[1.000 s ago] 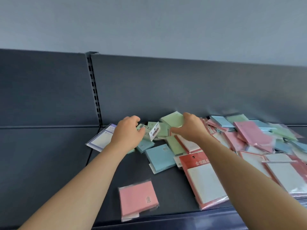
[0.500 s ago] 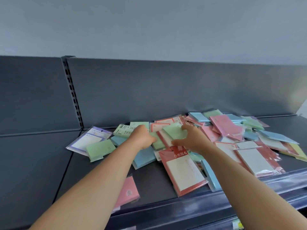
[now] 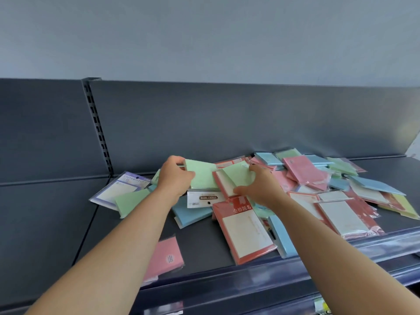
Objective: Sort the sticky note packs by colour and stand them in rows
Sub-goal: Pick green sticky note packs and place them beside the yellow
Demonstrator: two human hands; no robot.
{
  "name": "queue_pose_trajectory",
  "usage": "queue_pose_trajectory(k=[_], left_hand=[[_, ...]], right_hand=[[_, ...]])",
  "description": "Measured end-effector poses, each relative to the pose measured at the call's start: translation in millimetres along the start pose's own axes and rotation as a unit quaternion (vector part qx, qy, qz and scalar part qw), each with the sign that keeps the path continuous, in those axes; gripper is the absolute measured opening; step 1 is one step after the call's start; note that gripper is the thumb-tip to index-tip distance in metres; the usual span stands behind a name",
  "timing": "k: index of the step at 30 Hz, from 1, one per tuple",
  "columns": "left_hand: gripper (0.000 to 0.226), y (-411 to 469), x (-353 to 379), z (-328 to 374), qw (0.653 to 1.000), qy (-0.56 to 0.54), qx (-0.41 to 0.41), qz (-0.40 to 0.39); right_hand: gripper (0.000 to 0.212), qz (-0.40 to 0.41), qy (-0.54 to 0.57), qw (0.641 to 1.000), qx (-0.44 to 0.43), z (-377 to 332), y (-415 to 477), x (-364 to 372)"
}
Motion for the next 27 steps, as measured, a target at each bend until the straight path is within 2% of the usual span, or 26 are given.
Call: queue_pose_trajectory(k=[4,7,11,14,17,20,23,27], left_hand=[[0.030,0.9,-24.2,4.0,1.000,-0.018,0.012,0.012],[0.031,-5.3,-29.6,-2.9,0.995,-0.095,-0.027,-0.007],[0.033,-12.4,-38.3,-6.6,0.986,-0.166,-0.027,-0.016],[0.044,-17.9,-45.9,-6.8,0.988,-0.151,-0.008,-0.015],[0.043,-21.3,-58.5,-7.5,0.991,-0.135,0.003,0.005],[0.044,-22.8,-75.6,-8.9,0.991,-0.135,-0.002,0.021],[0.042,-25.8,-91.8,-12.2,0.990,-0.136,-0.006,0.027],[0.032,-35.4,-109.5,-16.6,0.991,-0.130,-0.010,0.030]], right_hand=[[0.078,0.016,0.046,0.998,-0.049,-23.0,-10.1,1.0],[0.074,-0.018,0.061,0.994,-0.085,-46.0,-20.2,14.4],[0.076,-0.051,0.074,0.991,-0.103,-61.4,-25.1,29.3],[0.080,-0.080,0.101,0.985,-0.114,-70.8,-27.3,40.1],[0.092,-0.103,0.123,0.978,-0.133,-79.9,-29.3,47.7],[0.091,-0.131,0.153,0.970,-0.135,-86.4,-28.8,53.6],[0.082,-0.141,0.175,0.966,-0.131,-95.3,-28.6,64.3],[0.055,-0.143,0.233,0.955,-0.113,-109.4,-27.7,80.3]])
Point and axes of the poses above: each hand's wrist, its own y-axis towards the middle knuckle, its own x-axis out of the palm, z = x × y, the point moved 3 cm from there along y, towards the middle knuckle, and after that the axes turned 4 degrees about x, right-handed, at the moved point
